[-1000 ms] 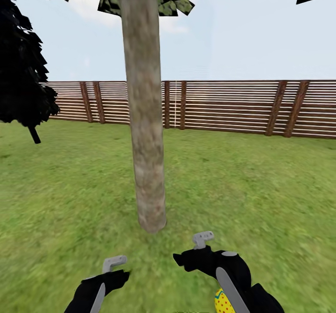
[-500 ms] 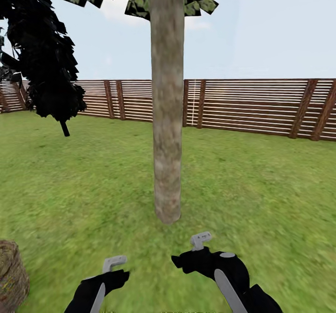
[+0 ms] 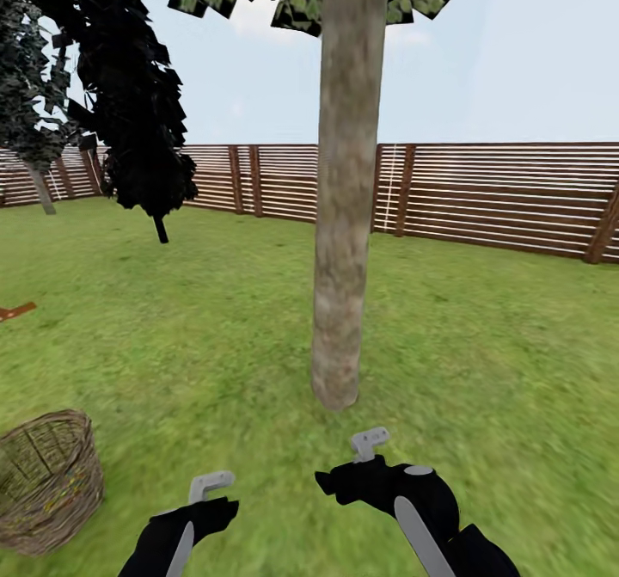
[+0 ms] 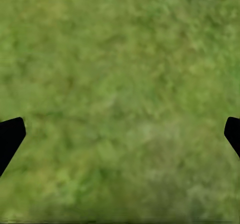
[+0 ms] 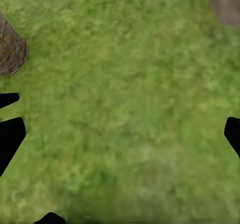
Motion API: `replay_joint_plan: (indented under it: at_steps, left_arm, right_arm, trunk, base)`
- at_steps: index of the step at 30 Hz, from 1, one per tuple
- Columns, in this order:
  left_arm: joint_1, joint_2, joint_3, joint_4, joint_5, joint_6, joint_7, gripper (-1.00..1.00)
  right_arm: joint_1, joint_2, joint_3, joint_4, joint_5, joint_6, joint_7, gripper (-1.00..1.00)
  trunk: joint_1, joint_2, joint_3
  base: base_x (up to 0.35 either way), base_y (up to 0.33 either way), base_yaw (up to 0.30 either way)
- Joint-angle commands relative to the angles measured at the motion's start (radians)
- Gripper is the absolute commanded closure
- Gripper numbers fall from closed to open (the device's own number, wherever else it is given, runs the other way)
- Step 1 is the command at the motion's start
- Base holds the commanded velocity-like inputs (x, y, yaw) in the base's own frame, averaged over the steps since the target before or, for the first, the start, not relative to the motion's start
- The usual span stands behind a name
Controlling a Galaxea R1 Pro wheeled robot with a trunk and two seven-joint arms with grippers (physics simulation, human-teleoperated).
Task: Take the three Easter eggs out of the wicker basket on the lawn in the garden, then place them on the lawn next to a single tree (choose any tree) so that all three eggs are next to the same tree and none are left in the basket.
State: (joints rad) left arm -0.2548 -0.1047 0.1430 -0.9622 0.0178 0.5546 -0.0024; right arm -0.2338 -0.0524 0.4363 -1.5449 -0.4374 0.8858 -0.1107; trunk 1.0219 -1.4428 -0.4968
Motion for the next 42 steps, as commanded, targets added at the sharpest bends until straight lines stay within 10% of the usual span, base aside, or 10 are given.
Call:
replay_joint_plan:
  at_steps: [1,42]
  left_arm:
    - [-0.001,-0.001,0.003,-0.001,0.002,0.005,0.0,-1.0]
    - [-0.001,-0.001,0.008,-0.003,0.005,0.008,-0.004,-1.0]
  right_arm:
    - [-0.001,-0.001,0.002,-0.001,-0.011,0.002,-0.01,-1.0]
    - [-0.001,-0.001,0.002,-0.001,-0.011,0.002,-0.01,-1.0]
  trunk:
    - [-0.004,0.007,0.001]
    - [-0.162,0.294,0.093]
  base:
    - [-0.218,0.0,0.242]
    - [-0.046,0.0,0.242]
